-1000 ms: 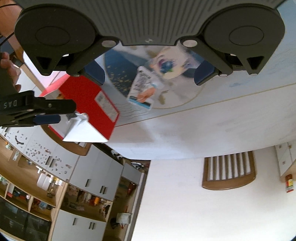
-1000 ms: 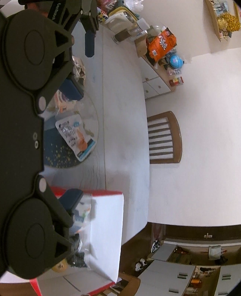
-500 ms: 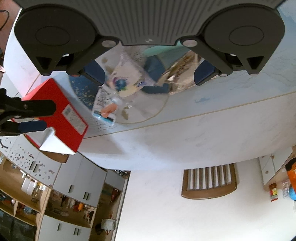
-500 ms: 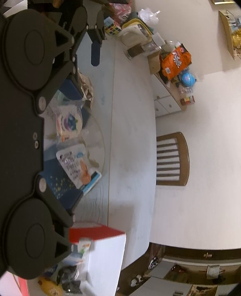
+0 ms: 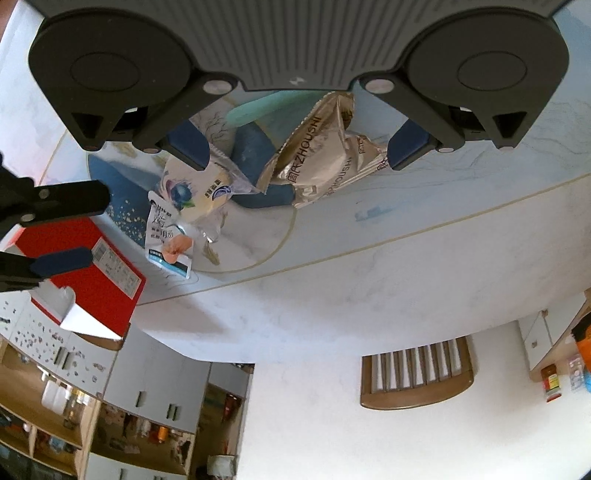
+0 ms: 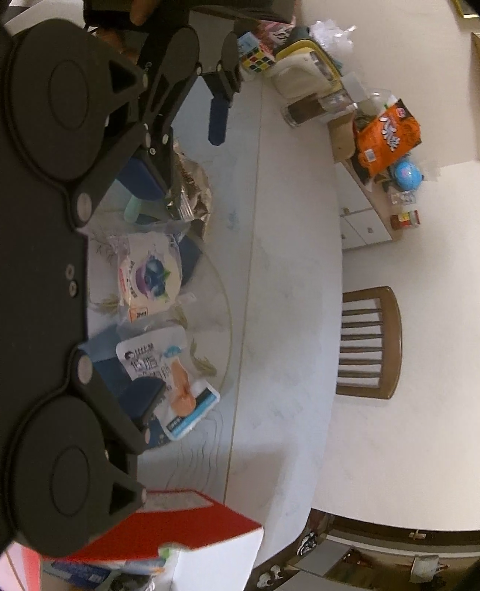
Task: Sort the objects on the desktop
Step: 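Move both open grippers back over the remaining table packets, then close the right gripper on the blueberry bread bag while the left gripper grasps the silver foil packet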
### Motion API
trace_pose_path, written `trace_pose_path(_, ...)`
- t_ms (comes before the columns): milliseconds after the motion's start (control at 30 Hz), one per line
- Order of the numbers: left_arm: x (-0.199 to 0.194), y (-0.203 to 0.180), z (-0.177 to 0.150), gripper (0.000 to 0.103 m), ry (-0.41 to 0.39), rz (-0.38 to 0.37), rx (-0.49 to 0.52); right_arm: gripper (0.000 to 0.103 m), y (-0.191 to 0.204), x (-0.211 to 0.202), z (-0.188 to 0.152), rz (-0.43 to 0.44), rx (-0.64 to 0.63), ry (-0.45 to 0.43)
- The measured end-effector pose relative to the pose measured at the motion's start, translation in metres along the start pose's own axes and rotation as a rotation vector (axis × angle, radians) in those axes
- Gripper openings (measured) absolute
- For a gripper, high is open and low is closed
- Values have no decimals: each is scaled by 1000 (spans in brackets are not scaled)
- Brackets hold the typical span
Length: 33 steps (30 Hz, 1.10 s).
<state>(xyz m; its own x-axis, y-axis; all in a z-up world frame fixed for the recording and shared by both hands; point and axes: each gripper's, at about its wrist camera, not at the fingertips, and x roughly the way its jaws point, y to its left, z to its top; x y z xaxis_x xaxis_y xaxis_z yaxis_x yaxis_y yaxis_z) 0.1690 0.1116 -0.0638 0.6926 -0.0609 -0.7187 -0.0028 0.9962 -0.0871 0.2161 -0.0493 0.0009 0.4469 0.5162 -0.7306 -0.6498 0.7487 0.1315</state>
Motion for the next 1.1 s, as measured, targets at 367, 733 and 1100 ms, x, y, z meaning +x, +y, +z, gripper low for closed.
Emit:
trace_pose_path(367, 24, 8, -2, 103, 20, -8, 57, 103, 14, 41, -4, -13, -64, 59)
trace_pose_path(733, 39, 14, 0, 103, 29, -40, 92, 102, 7, 65, -5, 1, -54, 100)
trace_pose_path(1100, 51, 19, -2, 103, 38, -64, 86, 95, 12, 79, -7, 5, -76, 134)
